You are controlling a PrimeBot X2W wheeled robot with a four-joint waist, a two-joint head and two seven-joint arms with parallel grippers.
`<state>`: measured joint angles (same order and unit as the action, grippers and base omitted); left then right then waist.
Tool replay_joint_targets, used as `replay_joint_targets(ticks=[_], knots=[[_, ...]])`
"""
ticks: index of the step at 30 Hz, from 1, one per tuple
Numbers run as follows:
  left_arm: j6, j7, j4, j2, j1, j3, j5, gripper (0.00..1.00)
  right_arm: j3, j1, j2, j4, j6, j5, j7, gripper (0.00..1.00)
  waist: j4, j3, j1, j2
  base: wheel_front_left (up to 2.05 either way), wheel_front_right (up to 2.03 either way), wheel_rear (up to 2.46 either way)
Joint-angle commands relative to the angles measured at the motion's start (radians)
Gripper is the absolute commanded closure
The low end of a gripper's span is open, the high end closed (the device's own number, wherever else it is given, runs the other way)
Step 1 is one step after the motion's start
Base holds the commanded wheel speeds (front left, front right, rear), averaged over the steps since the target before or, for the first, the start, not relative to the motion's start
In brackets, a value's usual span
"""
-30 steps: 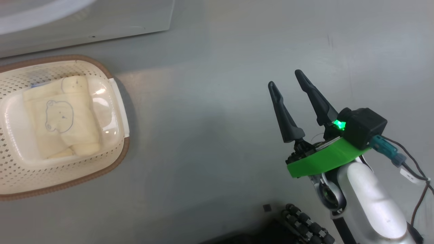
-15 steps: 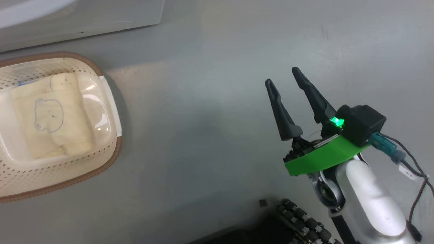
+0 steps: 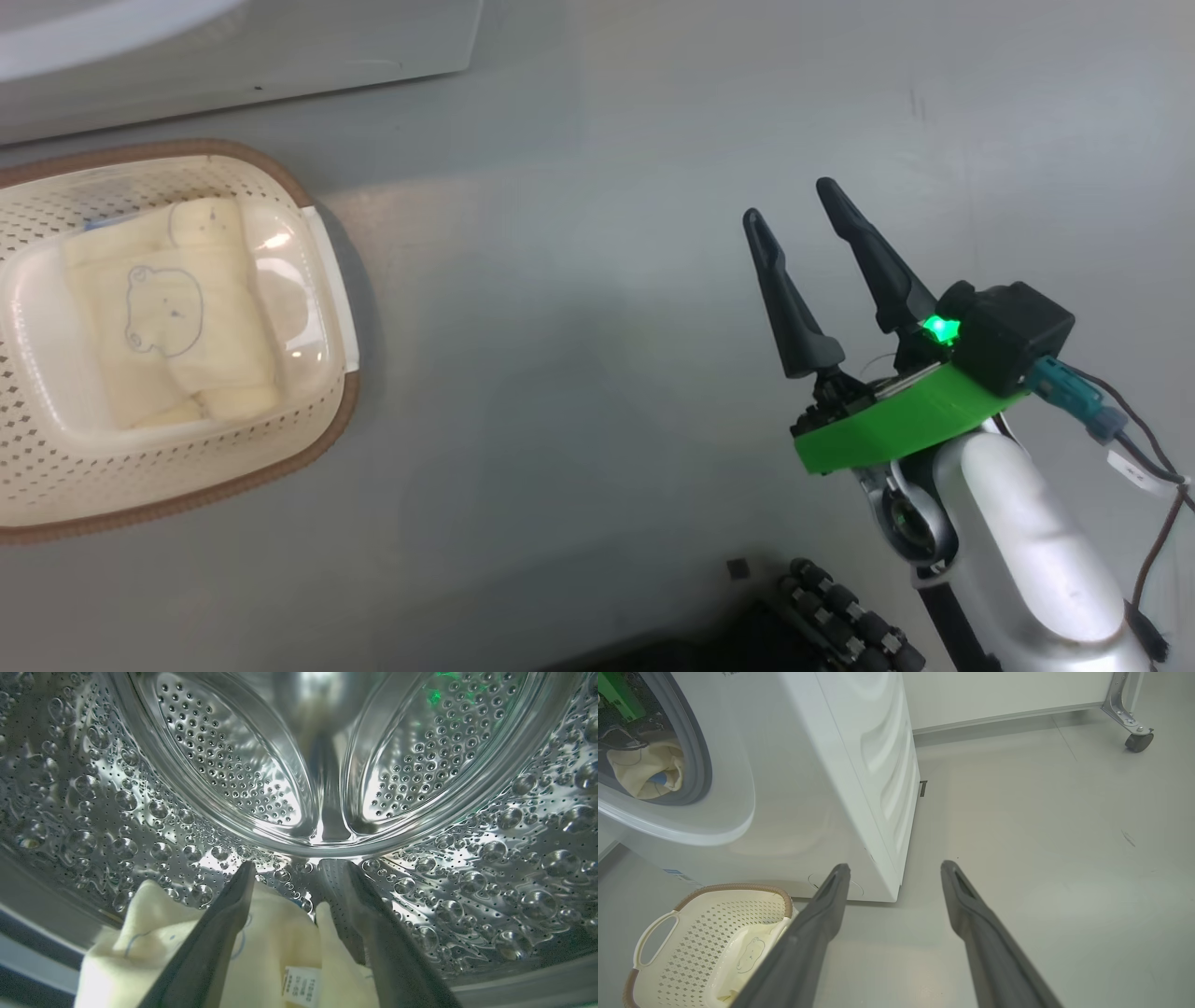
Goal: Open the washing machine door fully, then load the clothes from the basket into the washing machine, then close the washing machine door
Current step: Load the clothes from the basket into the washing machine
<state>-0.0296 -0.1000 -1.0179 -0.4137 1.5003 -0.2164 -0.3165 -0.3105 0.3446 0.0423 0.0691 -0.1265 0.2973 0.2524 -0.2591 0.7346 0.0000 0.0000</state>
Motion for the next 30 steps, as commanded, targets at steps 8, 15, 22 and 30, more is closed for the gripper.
replay_joint_targets(ticks=[8,15,22,30], knots=[[0.046,-0.114,0.113,-0.003,-0.209,0.022,-0.026,0.00,0.043,-0.019,0.008,-0.022,-0.004,-0.030,0.009,0.00,0.043,-0.072,0.0000,0.0000,0.00,0.00,0.00],[0.095,-0.156,0.330,0.044,-0.464,0.044,-0.050,0.00,0.100,-0.054,0.008,-0.020,-0.004,-0.053,0.009,0.00,0.082,-0.147,0.0000,0.0000,0.00,0.00,0.00],[0.173,-0.161,0.640,0.089,-0.776,0.064,-0.049,0.00,0.144,-0.085,0.008,-0.017,-0.004,-0.075,0.009,0.00,0.108,-0.223,0.0000,0.0000,0.00,0.00,0.00],[0.230,-0.162,0.871,0.144,-1.039,0.050,-0.026,0.00,0.175,-0.120,0.008,-0.003,-0.004,-0.103,0.009,0.00,0.140,-0.301,0.0000,0.0000,0.00,0.00,0.00]])
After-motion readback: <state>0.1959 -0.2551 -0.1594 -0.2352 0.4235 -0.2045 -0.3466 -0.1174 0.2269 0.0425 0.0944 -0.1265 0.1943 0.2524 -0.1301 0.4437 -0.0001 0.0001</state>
